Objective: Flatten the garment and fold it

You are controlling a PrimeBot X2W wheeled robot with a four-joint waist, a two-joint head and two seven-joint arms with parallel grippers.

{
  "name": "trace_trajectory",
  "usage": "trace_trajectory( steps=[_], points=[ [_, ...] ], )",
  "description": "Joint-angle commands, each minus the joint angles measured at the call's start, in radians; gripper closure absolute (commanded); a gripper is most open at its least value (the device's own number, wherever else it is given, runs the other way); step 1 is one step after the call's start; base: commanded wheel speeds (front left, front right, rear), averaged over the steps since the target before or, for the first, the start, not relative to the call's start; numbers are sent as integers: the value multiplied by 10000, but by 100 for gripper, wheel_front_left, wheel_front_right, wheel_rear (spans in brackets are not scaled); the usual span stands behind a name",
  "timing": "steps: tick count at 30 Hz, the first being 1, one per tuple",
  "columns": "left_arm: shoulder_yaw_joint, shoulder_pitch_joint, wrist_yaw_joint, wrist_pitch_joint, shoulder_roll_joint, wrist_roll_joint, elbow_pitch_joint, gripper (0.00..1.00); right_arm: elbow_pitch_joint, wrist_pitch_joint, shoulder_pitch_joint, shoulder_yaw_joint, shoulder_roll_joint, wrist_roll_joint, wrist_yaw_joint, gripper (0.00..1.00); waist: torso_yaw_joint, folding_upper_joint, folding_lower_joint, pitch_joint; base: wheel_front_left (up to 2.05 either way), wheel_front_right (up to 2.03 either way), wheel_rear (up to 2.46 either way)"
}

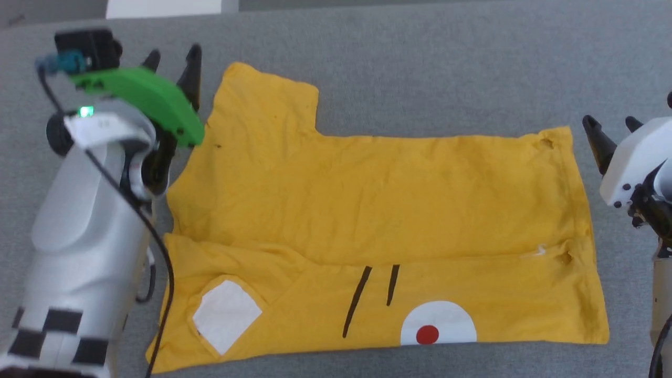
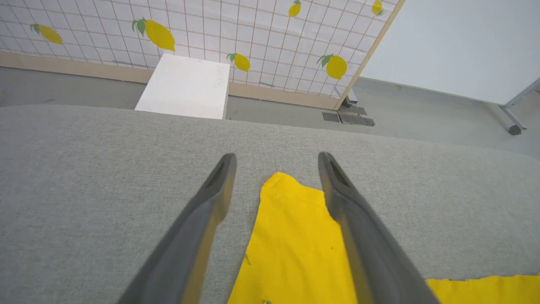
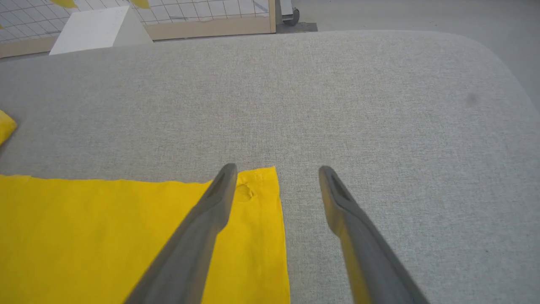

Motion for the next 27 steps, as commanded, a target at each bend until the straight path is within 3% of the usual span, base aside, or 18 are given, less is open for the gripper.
trace_trajectory(
  steps=[1, 12, 20, 21, 22, 23, 27],
  points=[
    [-16, -512, -55, 136, -96, -75, 316, 0, -31, -44, -170, 78, -33, 2, -15, 0, -167, 0, -1, 760, 0, 0, 0],
    [-1058, -3051, 110, 3163, -16, 429, 2869, 0, -959, 48, -19, 632, -253, 276, -15, 0, -615, 0, -1, 1794, 0, 0, 0],
    [-1351, -2965, 233, 4833, 5, 223, 3597, 0, -1768, 274, 199, 456, -272, 505, -15, 0, -698, 0, -1, 2314, 0, 0, 0],
    [-1322, -2896, 230, 4932, -13, 137, 3608, 48, -1809, 294, 201, 439, -246, 524, -15, 0, -695, 0, -1, 2331, 0, 0, 0],
    [-1241, -2836, 186, 4844, -26, 33, 3522, 86, -1850, 312, 201, 426, -229, 525, -15, 0, -686, 0, -1, 2347, 0, 0, 0],
    [-1149, -2784, 178, 4731, -54, -63, 3448, 100, -1871, 317, 203, 413, -222, 520, -15, 0, -663, 0, -1, 2345, 0, 0, 0],
    [-849, -2703, -56, 4309, -119, -417, 3064, 100, -1870, 318, 211, 322, -201, 499, -15, 0, -490, 0, -1, 2180, 0, 0, 0]
  ],
)
